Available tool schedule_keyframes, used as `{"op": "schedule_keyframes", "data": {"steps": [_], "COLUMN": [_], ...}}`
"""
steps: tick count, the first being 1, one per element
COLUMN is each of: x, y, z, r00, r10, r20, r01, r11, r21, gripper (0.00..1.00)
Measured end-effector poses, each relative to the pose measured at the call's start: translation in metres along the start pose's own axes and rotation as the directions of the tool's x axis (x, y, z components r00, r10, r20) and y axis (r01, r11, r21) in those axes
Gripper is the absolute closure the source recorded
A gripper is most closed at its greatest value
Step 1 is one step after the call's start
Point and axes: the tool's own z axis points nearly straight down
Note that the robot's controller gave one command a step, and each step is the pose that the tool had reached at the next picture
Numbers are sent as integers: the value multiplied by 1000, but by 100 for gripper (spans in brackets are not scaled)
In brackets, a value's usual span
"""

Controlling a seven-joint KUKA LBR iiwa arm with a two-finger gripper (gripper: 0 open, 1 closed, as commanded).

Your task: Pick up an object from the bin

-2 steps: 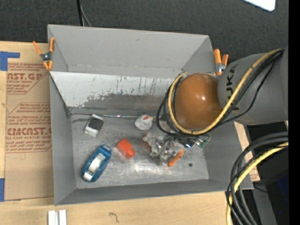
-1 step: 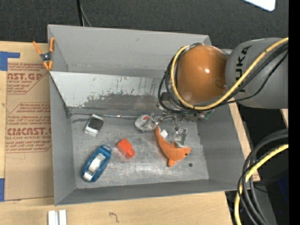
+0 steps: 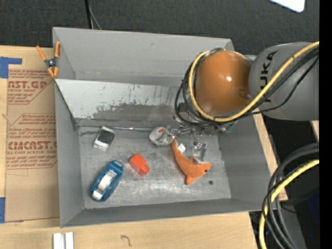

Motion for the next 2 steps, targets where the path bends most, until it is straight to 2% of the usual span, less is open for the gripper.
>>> {"op": "schedule_keyframes", "data": {"steps": [1, 2], "x": [10, 10], "y": [-21, -21], "z": [49, 49], "r00": [963, 963], "r10": [-268, -268], "r20": [-1, 0], "r01": [268, 268], "r11": [963, 963], "r21": [13, 13], "gripper": [100, 100]}}
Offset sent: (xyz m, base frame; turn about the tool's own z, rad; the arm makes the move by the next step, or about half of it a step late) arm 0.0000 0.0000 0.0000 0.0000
